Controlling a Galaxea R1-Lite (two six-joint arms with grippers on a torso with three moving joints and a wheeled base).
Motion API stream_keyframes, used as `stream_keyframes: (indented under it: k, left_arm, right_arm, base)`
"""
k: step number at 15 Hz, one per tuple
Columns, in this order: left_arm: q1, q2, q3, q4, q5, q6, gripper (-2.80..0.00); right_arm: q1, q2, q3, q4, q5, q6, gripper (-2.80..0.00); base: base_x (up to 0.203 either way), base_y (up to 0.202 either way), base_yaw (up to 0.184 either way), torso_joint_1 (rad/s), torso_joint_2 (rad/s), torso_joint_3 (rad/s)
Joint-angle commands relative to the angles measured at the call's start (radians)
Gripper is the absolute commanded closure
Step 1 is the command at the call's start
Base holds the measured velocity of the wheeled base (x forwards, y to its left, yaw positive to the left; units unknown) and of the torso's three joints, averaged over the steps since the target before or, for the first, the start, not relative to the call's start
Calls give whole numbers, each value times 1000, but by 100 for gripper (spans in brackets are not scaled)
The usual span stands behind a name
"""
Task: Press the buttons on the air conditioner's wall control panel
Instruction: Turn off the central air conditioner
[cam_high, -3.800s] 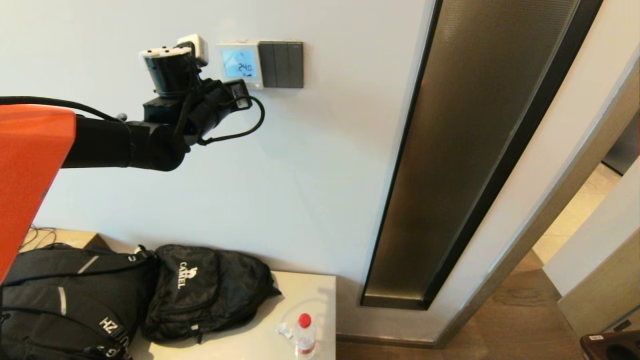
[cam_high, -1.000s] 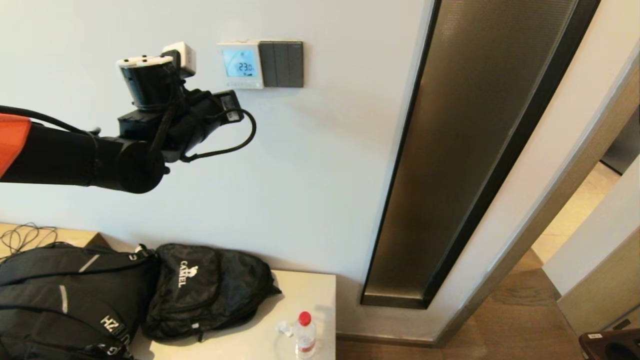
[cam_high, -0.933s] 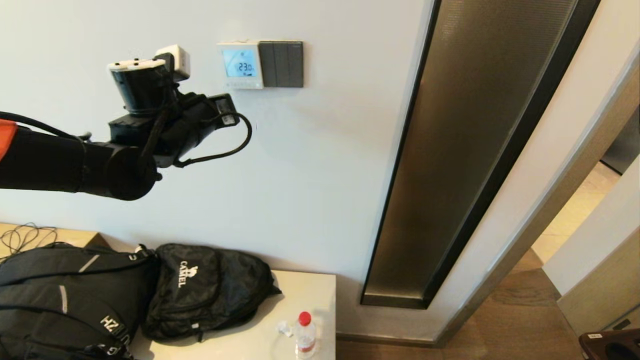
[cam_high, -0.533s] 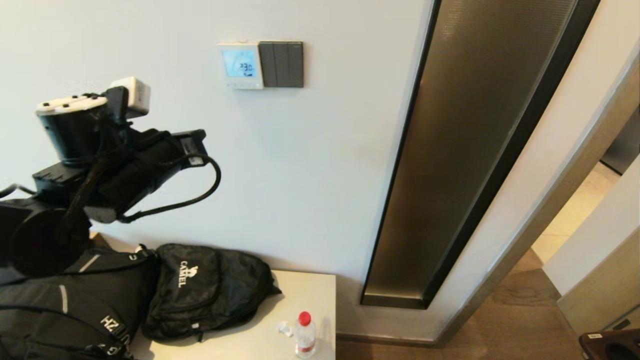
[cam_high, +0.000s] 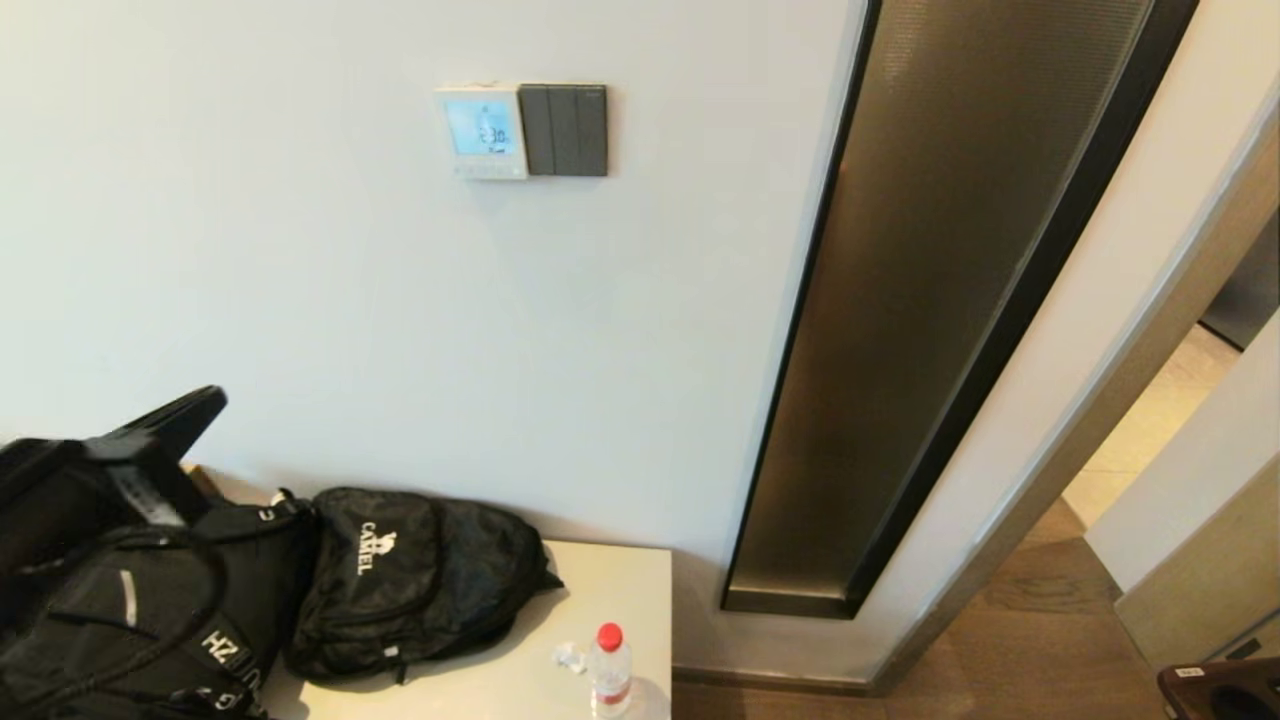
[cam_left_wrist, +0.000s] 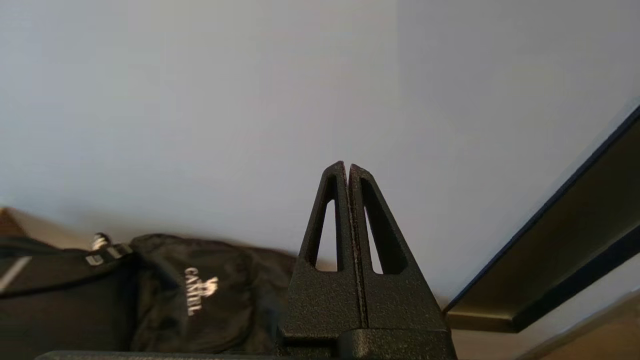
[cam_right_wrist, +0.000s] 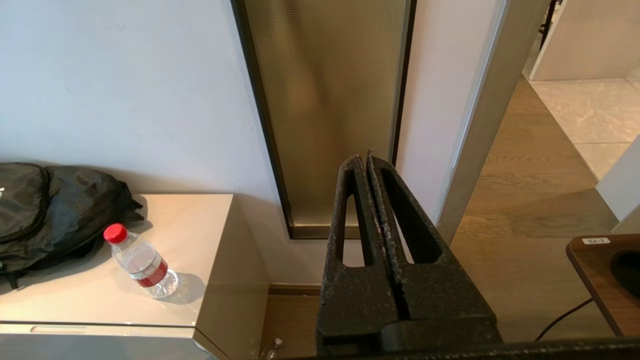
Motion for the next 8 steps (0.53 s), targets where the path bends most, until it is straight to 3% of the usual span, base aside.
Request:
stream_keyframes:
  k: [1, 3, 5, 7, 8]
  left_arm:
    - [6, -244, 73, 58, 17, 34, 0]
    - [8, -433, 90, 237, 66, 73, 0]
    - [15, -623, 73, 496, 107, 93, 0]
    - [82, -774, 48, 745, 134, 108, 0]
    - [147, -819, 46, 803, 136, 113, 0]
  right_arm:
    - [0, 0, 0, 0, 0, 0, 0]
    - [0, 0, 0, 1, 0, 0, 0]
    - [0, 0, 0, 1, 0, 0, 0]
    - [0, 0, 0, 0, 0, 0, 0]
    - [0, 1, 0, 0, 0, 0, 0]
  base:
    - [0, 0, 0, 0, 0, 0]
    - [0, 0, 0, 0, 0, 0]
    - [0, 0, 0, 0, 0, 0]
    - [0, 0, 0, 0, 0, 0]
    - [0, 0, 0, 0, 0, 0]
